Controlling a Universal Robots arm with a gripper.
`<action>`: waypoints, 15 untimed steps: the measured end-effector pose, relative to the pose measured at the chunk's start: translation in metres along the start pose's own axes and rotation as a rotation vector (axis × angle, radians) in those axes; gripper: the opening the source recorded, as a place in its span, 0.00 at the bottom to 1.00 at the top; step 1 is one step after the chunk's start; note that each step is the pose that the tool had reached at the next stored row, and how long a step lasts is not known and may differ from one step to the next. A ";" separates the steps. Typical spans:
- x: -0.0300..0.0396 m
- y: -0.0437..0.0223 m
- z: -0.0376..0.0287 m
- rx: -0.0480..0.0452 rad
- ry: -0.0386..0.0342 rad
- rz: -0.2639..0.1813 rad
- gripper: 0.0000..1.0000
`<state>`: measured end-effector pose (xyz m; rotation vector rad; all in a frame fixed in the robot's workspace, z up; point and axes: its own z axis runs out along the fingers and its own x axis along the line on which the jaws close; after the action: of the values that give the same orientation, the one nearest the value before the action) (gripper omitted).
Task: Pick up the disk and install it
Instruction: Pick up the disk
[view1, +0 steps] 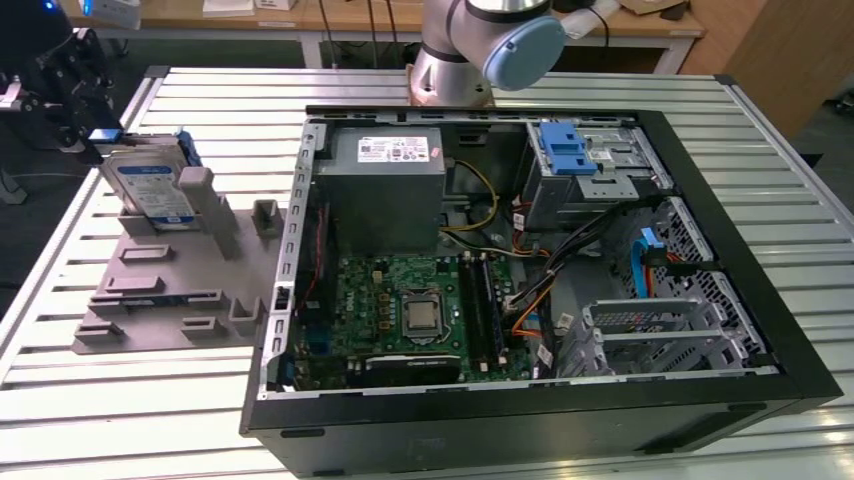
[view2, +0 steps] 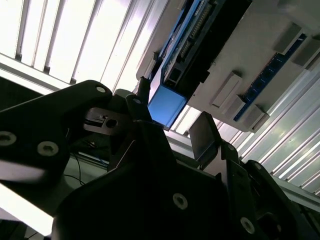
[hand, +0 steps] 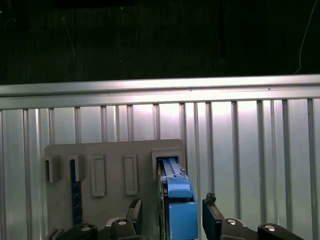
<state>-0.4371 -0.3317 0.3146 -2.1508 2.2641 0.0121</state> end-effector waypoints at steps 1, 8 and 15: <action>0.0000 0.0000 0.0000 0.0000 0.0000 0.000 0.59; 0.0000 0.0000 0.0006 0.0003 -0.0001 0.002 0.59; 0.0001 0.0000 0.0062 -0.0003 0.0005 0.025 0.59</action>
<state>-0.4370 -0.3316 0.3084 -2.1229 2.2912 0.0122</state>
